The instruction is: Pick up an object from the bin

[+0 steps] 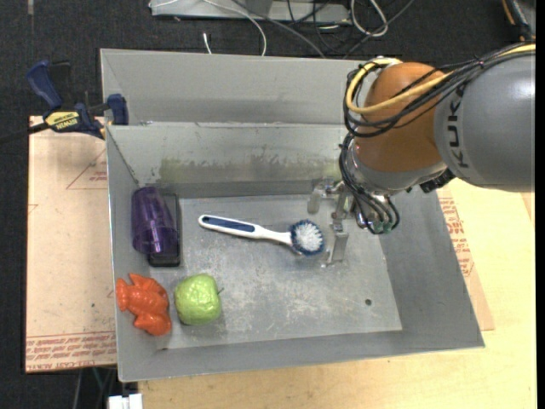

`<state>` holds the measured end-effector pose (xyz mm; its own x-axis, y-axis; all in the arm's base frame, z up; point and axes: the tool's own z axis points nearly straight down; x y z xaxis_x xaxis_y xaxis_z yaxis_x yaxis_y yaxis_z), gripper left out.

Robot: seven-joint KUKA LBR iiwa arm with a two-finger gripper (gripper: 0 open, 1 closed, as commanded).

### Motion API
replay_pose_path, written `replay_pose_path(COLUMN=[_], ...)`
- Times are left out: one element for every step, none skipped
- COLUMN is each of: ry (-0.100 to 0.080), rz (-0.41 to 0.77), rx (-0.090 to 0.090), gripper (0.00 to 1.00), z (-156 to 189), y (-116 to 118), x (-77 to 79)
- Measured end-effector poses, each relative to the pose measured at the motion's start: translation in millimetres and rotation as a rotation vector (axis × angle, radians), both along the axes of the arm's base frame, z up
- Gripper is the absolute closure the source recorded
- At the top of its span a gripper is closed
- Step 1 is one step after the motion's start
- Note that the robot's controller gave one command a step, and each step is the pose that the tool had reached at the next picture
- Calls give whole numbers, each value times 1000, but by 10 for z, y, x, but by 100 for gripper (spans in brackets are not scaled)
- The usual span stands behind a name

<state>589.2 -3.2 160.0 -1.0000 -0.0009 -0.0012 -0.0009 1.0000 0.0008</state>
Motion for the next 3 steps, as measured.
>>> replay_pose_path(ry=[0,-1,-3], rz=[0,-93,-88], rx=[0,2,1], gripper=[0,0,100], z=[0,-523,-663], y=[0,249,248], x=[0,84,69])
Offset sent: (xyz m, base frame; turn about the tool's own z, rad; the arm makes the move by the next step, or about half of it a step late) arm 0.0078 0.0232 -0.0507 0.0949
